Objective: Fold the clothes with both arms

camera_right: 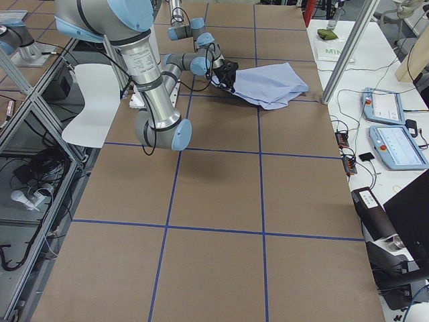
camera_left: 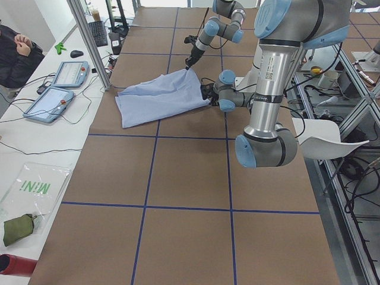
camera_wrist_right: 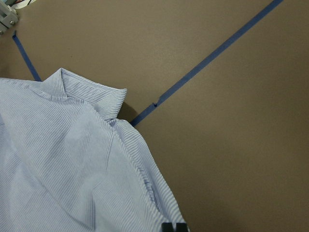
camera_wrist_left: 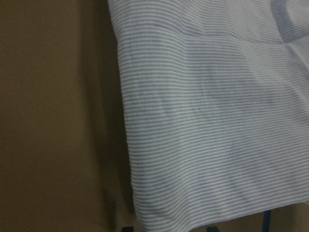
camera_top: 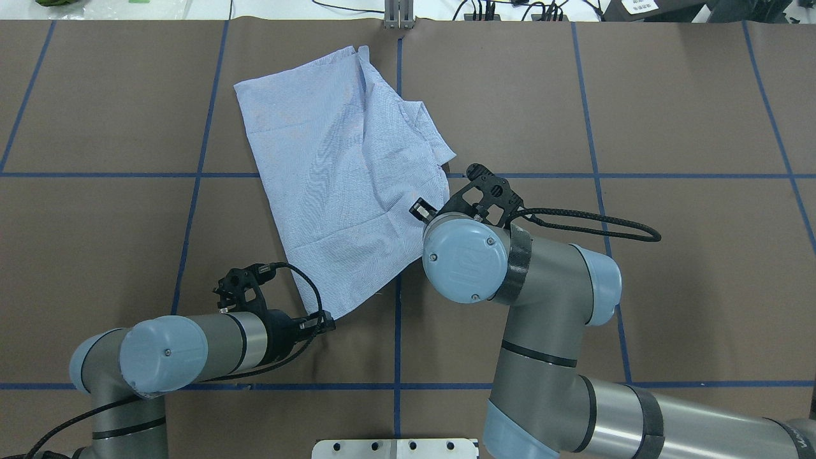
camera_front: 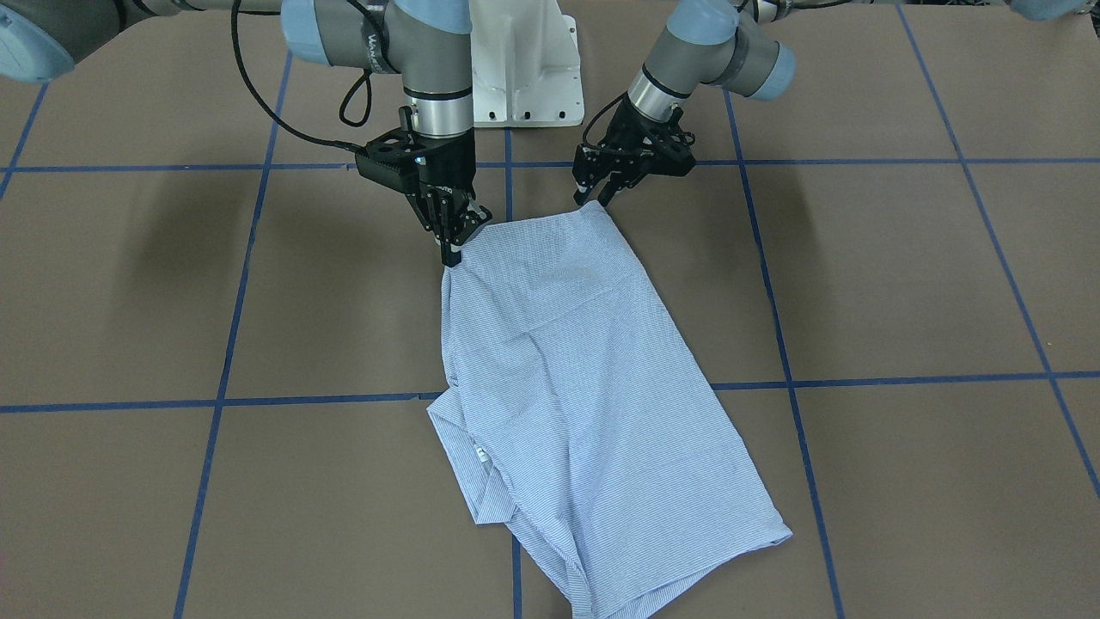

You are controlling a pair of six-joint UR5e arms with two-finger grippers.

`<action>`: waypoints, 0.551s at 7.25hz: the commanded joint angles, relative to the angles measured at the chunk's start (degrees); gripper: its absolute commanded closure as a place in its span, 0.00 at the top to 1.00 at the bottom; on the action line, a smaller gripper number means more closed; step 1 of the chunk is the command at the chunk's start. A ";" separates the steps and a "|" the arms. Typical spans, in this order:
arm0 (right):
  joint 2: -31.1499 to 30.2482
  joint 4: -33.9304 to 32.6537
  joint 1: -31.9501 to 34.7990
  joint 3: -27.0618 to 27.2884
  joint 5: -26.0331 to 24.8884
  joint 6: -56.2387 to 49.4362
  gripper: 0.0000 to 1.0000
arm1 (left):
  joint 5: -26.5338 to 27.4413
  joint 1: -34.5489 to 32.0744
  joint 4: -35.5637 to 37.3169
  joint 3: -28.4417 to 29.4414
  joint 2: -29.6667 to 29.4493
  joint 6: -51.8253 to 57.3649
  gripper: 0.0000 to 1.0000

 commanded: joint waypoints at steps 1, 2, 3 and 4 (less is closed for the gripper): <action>-0.09 0.07 0.08 0.11 0.00 0.07 0.00 | -0.08 0.04 0.01 0.00 0.01 0.04 0.38; -0.18 0.07 -0.01 0.11 0.00 0.07 0.00 | -0.08 0.03 0.01 0.09 0.01 0.04 0.38; -0.26 0.07 -0.01 0.11 0.00 0.07 0.00 | -0.17 0.03 0.10 0.18 -0.08 0.12 0.38; -0.26 0.07 -0.01 0.11 0.00 0.07 0.00 | -0.17 0.03 0.10 0.35 -0.08 0.12 0.38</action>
